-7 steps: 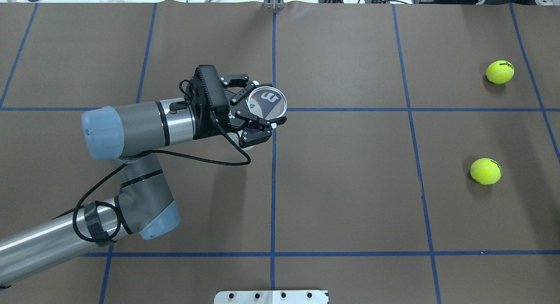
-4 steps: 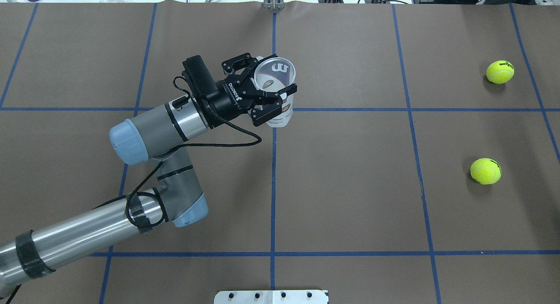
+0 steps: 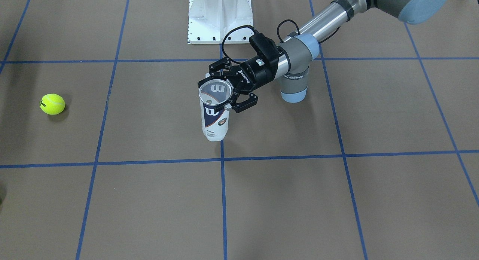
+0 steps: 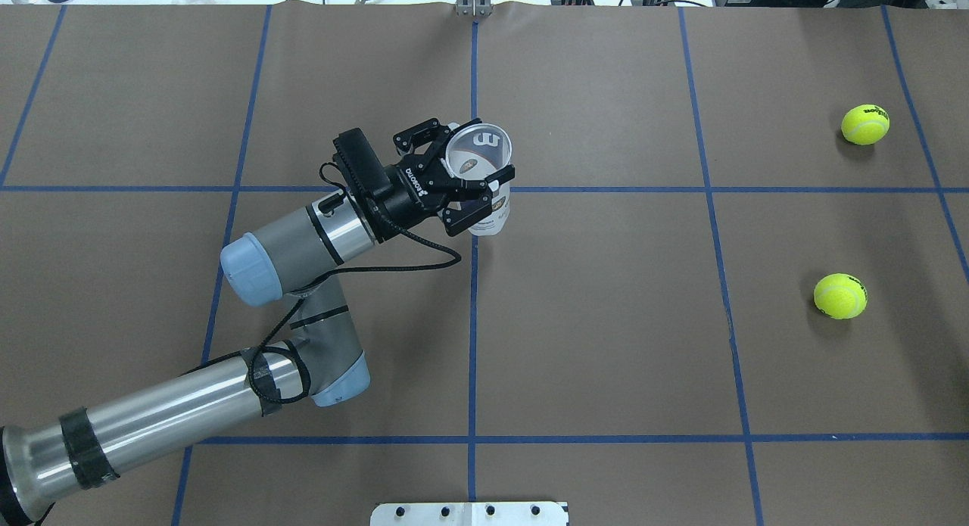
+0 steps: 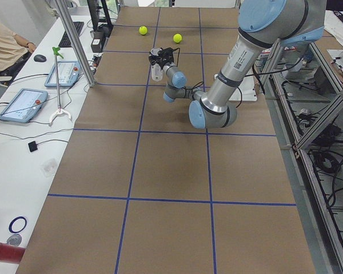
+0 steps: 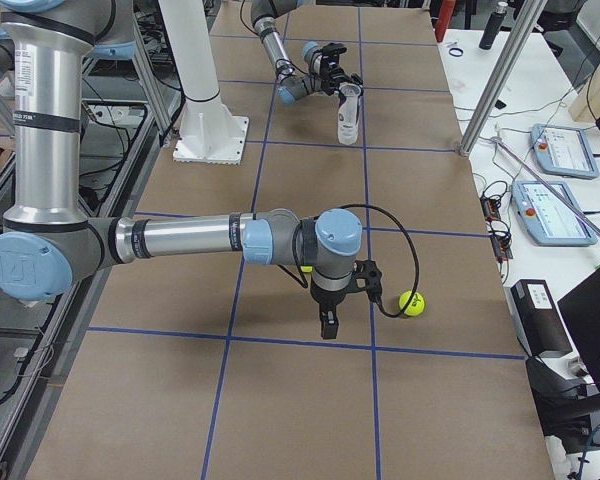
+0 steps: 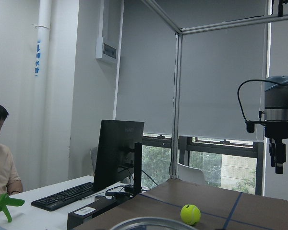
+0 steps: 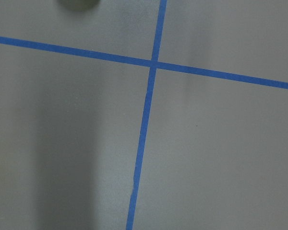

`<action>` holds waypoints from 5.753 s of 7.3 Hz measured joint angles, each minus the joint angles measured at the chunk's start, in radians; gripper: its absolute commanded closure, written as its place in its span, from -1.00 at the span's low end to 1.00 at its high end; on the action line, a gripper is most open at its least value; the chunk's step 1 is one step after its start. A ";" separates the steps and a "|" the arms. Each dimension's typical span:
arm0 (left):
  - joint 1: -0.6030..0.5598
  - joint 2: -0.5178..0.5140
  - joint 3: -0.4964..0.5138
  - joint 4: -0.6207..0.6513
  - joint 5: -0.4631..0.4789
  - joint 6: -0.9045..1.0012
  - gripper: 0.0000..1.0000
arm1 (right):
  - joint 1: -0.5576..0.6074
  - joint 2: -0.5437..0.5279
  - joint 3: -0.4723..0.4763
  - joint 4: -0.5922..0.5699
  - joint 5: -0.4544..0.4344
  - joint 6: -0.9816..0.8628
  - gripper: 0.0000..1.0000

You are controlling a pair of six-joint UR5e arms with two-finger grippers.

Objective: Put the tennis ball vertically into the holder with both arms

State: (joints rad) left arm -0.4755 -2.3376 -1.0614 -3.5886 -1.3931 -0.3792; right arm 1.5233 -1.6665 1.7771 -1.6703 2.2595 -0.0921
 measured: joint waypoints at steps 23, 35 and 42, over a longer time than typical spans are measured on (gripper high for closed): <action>0.046 -0.001 0.043 -0.033 0.005 0.054 -0.97 | -0.067 0.056 0.012 0.002 0.049 0.166 -0.99; 0.060 0.018 0.040 0.079 0.005 0.069 -0.99 | -0.404 0.082 0.074 0.261 -0.047 0.690 -0.99; 0.060 0.014 0.030 0.086 0.005 0.069 -0.98 | -0.745 -0.076 0.144 0.509 -0.358 0.990 -0.99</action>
State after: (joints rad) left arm -0.4157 -2.3234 -1.0313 -3.5027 -1.3882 -0.3102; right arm 0.7787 -1.7426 1.9211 -1.1616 1.9015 0.8981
